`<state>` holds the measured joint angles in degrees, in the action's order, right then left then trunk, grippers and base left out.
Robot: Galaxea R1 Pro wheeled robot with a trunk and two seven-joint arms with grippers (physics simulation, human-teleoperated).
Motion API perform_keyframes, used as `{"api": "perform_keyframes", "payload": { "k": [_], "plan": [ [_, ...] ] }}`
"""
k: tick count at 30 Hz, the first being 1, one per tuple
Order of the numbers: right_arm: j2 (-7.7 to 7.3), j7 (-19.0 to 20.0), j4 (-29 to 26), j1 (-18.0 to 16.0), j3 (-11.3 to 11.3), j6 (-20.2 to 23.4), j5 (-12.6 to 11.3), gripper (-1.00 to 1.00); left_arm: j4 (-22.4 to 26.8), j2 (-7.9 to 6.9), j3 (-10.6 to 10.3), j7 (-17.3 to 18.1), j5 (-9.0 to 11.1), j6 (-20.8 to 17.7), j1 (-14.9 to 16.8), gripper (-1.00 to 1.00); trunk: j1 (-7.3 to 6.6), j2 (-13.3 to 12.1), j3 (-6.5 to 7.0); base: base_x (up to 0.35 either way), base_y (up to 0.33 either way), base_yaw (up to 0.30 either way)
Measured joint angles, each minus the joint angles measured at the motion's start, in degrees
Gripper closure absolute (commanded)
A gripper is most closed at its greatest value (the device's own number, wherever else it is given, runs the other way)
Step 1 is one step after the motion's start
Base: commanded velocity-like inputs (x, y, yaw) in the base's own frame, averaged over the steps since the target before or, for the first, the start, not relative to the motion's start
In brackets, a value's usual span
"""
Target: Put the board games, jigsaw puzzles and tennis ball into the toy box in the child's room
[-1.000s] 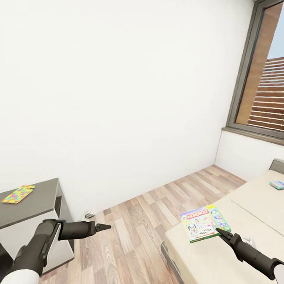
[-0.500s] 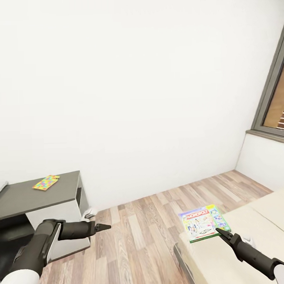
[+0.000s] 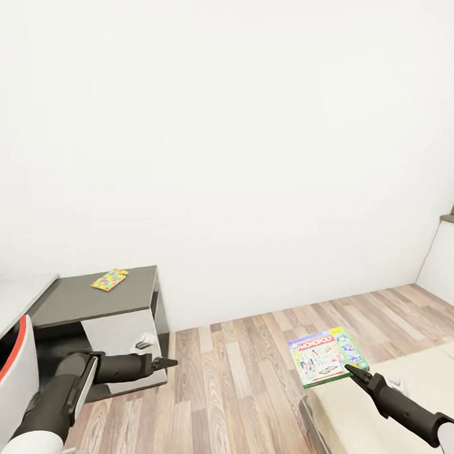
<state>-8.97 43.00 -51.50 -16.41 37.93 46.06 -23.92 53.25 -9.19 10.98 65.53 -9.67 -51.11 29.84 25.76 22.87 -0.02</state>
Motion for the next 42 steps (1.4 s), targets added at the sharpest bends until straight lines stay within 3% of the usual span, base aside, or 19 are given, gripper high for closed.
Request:
{"api": "perform_keyframes", "payload": {
  "k": [42],
  "plan": [
    [-0.12, 0.14, -0.02, 0.0, 0.17, 0.14, -0.46, 1.0, 0.07, -0.08, 0.63, 0.95, 0.21, -0.78, 0.02, -1.0, 0.0, 0.0, -0.01, 0.0, 0.0, 0.265]
  ]
}}
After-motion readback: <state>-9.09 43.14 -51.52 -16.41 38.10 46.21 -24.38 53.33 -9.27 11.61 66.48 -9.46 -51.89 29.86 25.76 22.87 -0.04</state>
